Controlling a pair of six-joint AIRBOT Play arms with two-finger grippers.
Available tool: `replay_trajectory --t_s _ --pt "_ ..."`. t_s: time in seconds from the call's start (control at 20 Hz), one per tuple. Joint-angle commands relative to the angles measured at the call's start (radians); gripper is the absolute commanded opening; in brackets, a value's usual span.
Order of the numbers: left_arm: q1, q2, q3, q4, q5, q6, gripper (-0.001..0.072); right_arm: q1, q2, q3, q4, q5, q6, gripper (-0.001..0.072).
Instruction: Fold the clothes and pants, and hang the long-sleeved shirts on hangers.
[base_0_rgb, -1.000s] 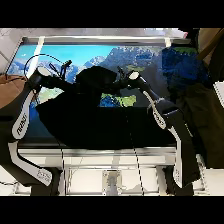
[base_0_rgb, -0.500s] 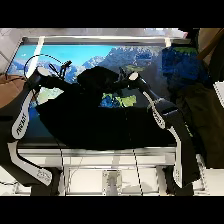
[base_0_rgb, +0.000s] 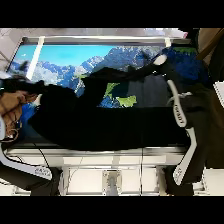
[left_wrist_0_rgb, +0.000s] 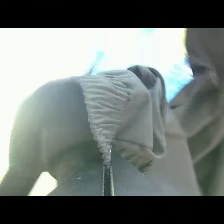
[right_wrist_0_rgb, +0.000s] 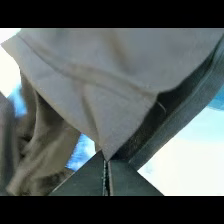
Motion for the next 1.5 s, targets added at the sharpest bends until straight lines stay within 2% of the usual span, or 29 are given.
replay_trajectory --t_s 0.0,0.15,0.35,0.75,1.0,1.05,1.15,1.2,1.35,1.45 --pt "0.217 0.032 0.001 0.011 -0.002 -0.037 0.0017 -0.103 0.11 0.0 -0.085 0.067 0.008 0.0009" --pt "0.307 0.049 0.001 0.01 0.027 -0.074 0.0017 -0.15 0.151 0.0 -0.109 0.163 0.009 0.0008" --pt "0.33 0.057 0.002 0.008 0.103 -0.11 0.0017 -0.179 0.196 0.0 -0.2 0.275 0.026 0.0008" --pt "0.329 0.084 0.002 0.007 0.251 -0.19 0.0017 -0.316 0.369 0.0 -0.377 0.346 0.077 0.0008" --pt "0.266 0.087 0.001 -0.014 0.358 -0.201 0.0017 -0.33 0.351 -0.063 -0.417 0.224 0.091 0.0008" --pt "0.246 0.087 0.001 -0.006 0.418 -0.219 0.0016 -0.333 0.333 -0.075 -0.446 0.215 0.117 0.0008" --pt "0.223 0.087 0.001 0.026 0.531 -0.316 0.0016 -0.346 0.283 -0.081 -0.536 0.209 0.196 0.0008" --pt "0.213 0.085 0.001 0.043 0.564 -0.328 0.0016 -0.352 0.258 -0.081 -0.55 0.182 0.225 0.0008" --pt "0.182 0.052 0.001 0.051 0.594 -0.327 0.0017 -0.356 0.178 -0.081 -0.533 0.019 0.29 0.0008" --pt "0.153 0.011 0.001 0.05 0.593 -0.327 0.0017 -0.35 0.119 -0.081 -0.476 -0.073 0.29 0.0008"
